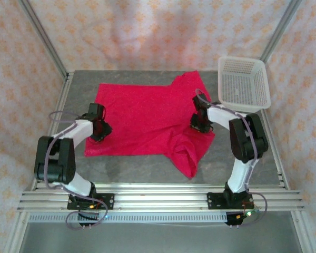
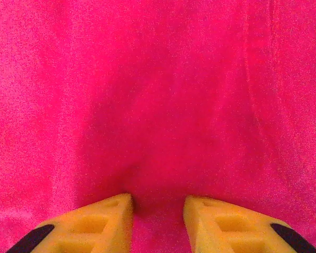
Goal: Fold the inside-out t-shirt
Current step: Move the T-shirt to the center of the table, then smooth out the T-shirt at the center of the table.
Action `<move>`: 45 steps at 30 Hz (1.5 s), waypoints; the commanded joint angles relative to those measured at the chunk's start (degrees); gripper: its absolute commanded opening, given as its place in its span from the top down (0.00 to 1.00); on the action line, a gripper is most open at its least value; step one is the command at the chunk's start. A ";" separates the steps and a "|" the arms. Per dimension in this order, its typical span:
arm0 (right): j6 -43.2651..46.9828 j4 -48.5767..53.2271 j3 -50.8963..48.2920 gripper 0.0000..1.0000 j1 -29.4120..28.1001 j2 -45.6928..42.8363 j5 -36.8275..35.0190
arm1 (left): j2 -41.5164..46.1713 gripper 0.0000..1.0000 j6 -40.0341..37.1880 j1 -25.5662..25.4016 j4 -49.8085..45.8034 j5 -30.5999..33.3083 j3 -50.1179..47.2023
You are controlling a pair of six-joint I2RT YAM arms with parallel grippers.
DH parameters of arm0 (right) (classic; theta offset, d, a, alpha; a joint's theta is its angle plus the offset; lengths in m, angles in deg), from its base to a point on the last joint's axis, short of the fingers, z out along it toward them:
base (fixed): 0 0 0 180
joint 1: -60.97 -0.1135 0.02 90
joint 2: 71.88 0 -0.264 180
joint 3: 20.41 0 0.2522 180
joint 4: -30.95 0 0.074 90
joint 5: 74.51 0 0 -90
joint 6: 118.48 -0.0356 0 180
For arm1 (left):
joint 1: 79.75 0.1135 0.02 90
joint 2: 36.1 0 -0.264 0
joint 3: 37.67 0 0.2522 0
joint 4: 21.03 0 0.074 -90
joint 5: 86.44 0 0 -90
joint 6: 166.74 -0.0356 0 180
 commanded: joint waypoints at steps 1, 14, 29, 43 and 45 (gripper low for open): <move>0.42 -1.63 6.12 0.68 0.75 5.26 -2.36 | -5.51 0.68 -0.02 3.75 3.29 0.07 6.11; 2.45 7.34 25.53 0.64 6.09 17.15 -8.37 | -33.37 0.68 -1.94 8.01 -4.26 -3.30 34.33; 8.58 7.86 1.93 0.82 -10.72 -13.50 -9.42 | 1.90 0.65 -4.65 0.34 -5.58 0.22 13.99; 9.33 5.69 3.28 0.56 -13.33 -3.40 -12.50 | 4.76 0.66 -3.13 -0.31 0.18 -3.29 -1.05; 9.38 6.46 4.63 0.60 -13.57 -2.24 -13.05 | 3.66 0.66 -2.91 0.31 0.74 -3.57 -1.13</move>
